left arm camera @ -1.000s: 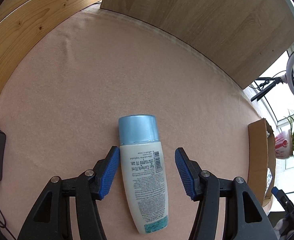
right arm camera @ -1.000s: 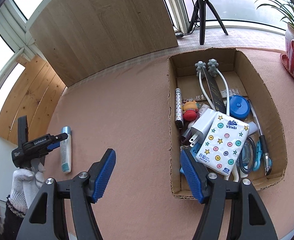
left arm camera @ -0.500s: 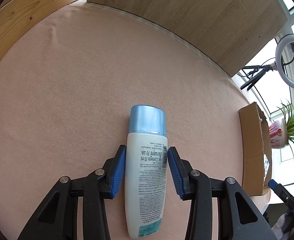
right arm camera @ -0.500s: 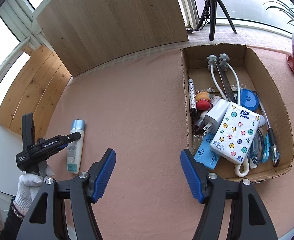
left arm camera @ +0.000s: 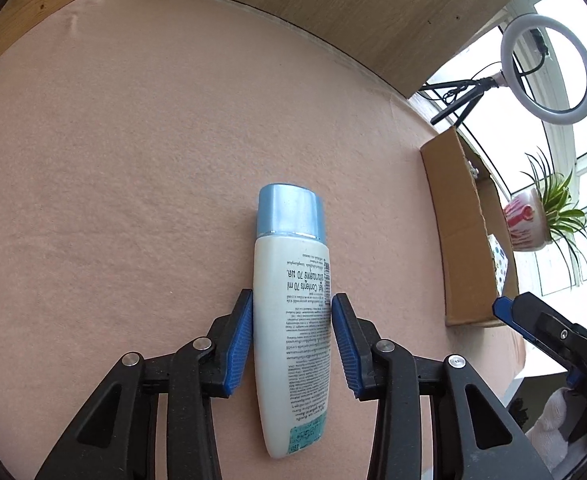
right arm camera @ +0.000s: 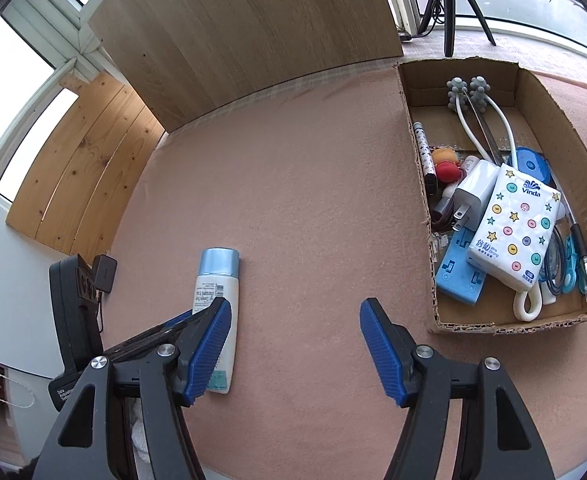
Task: Organize objects
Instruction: 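Bring the right tool to the bottle and grip it beside the left tool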
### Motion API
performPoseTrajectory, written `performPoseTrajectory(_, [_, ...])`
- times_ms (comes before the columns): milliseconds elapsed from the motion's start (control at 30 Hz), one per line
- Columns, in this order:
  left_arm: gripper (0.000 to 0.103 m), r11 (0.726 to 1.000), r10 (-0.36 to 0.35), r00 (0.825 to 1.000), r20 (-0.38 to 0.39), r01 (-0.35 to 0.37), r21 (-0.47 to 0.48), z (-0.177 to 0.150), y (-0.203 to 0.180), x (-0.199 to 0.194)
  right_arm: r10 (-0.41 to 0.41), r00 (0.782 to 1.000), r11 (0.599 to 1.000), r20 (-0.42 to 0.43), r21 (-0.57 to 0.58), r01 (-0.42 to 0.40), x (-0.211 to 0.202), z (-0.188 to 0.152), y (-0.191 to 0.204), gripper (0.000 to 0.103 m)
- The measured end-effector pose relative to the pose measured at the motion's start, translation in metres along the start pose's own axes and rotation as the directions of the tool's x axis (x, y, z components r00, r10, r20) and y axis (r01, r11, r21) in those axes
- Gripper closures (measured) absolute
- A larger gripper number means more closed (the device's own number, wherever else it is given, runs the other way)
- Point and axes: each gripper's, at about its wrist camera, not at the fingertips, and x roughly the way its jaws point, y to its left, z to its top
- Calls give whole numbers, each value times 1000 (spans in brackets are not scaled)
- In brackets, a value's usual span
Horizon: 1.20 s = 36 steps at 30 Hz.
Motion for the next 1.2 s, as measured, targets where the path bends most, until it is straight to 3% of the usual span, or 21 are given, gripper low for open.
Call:
performPoseTrajectory(67, [61,1000,8,1000,-3,-8,21,-7,-10,2,13,1000,1000,-14,7,-13,3,-3,-1,40])
performPoseTrajectory(200, [42,997,9,999,-43,-5,74,-8,-20,1,54,998,998,-38,27,-53,10,-8,1,40])
performPoseTrajectory(300, [34,989,42,997,-57,-34,140,-12,-23,-2,74,996,997,-58,20,-73,18,-11,6,40])
performPoseTrajectory(733, [34,971,58,995,-86,-37,236,-17,-27,-1,141,967,989,-212,80,-126,85,-5,15,40])
performPoseTrajectory(1067, [35,967,61,995,-78,-39,253,-18,-30,1,135,966,991,-222,50,-127,94,-8,29,41])
performPoseTrajectory(1200, [36,965,62,995,-76,-41,259,-19,-30,1,116,966,993,-230,22,-113,97,-9,36,51])
